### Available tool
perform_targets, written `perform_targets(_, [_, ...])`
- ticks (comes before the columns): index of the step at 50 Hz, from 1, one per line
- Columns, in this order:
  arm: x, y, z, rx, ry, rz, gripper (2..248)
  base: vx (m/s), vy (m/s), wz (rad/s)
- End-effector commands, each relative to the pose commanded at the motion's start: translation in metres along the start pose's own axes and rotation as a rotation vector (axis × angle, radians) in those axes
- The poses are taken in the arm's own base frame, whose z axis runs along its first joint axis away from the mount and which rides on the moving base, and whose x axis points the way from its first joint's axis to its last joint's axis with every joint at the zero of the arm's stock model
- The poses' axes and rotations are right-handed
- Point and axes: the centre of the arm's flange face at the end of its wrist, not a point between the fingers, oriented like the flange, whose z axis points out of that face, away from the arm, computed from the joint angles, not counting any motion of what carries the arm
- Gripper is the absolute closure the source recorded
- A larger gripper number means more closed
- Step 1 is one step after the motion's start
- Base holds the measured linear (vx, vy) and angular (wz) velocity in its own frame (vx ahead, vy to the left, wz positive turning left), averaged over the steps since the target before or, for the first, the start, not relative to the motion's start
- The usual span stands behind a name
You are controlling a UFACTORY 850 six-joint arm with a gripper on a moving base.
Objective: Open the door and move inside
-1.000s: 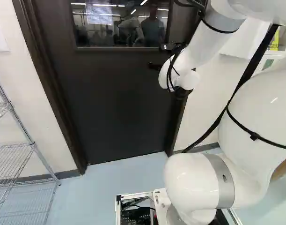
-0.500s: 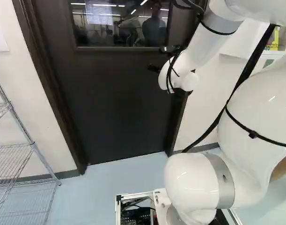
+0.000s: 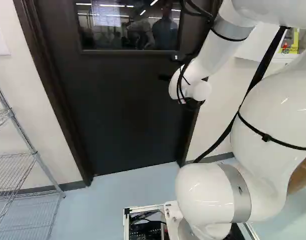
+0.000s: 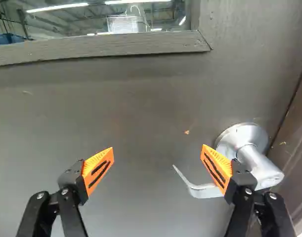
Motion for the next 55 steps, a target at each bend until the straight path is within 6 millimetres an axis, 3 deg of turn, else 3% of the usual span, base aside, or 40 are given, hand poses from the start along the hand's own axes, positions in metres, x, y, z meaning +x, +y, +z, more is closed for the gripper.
perform_targets(42, [-0.043, 0.015, 0.004, -0.059, -0.098, 0.050, 3, 0.000, 0.000, 0.001])
perform_targets(55, [-0.054, 0.027, 0.019, -0.077, -0.109, 0.058, 3, 0.000, 0.000, 0.000])
